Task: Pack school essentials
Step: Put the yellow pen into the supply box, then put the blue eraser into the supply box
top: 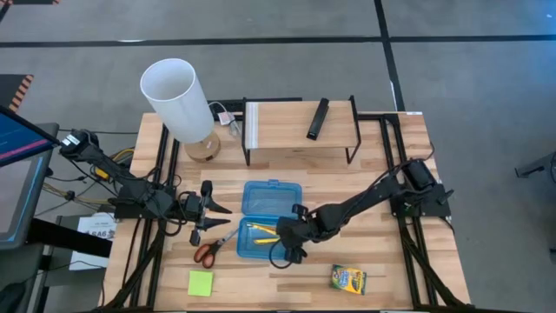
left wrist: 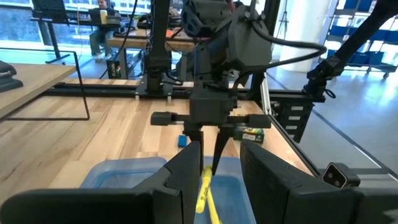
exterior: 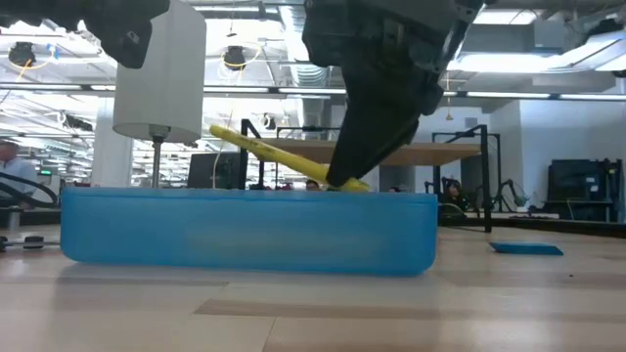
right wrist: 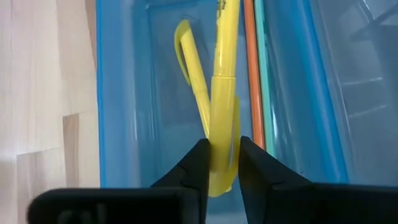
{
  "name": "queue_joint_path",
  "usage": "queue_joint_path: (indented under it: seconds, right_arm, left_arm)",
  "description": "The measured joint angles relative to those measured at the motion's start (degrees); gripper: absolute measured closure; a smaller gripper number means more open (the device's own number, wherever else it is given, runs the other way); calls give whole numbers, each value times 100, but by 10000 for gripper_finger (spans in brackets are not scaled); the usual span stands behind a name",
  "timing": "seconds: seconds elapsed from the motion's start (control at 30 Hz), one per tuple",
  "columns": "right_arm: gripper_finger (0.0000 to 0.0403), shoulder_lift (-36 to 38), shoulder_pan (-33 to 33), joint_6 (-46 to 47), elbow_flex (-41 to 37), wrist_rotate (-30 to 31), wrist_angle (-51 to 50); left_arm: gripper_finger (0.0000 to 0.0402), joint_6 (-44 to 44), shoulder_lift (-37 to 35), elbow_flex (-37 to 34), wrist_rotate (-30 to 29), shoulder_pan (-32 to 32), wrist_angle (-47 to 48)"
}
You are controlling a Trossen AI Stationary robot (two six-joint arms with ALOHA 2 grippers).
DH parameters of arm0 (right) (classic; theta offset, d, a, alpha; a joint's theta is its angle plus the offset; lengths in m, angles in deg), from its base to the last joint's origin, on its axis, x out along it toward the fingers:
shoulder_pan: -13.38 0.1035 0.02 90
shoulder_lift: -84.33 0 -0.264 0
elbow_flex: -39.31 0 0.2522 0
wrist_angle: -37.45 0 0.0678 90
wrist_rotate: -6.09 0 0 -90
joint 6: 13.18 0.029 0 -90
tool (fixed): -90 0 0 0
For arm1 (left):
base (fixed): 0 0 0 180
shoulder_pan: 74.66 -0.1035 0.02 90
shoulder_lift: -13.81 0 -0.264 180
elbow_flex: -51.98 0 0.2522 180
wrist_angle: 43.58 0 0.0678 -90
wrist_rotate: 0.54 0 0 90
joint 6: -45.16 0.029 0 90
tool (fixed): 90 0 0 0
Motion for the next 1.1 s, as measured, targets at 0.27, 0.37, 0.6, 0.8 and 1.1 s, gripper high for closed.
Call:
queue_joint_path:
  seconds: [0.27, 0.37, 0.6, 0.8, 1.1]
  right_arm:
    - [228, 6, -2, 1, 0, 1, -76]
    - [203, 41, -2, -4, 0, 0, -200]
    - [200, 507, 40, 3, -2, 217, -850]
    - [213, 1156, 314, 116, -315, 780, -912]
    - [210, 2261, 696, 1565, -2116, 1549, -339]
  left_arm:
    - [299, -2, 0, 0, -9, 0, 17]
    - [299, -2, 0, 0, -11, -1, 22]
    - [299, -2, 0, 0, -9, 0, 41]
    - [299, -25, 2, 0, -7, 0, 73]
    - [299, -83, 2, 0, 9, 0, 39]
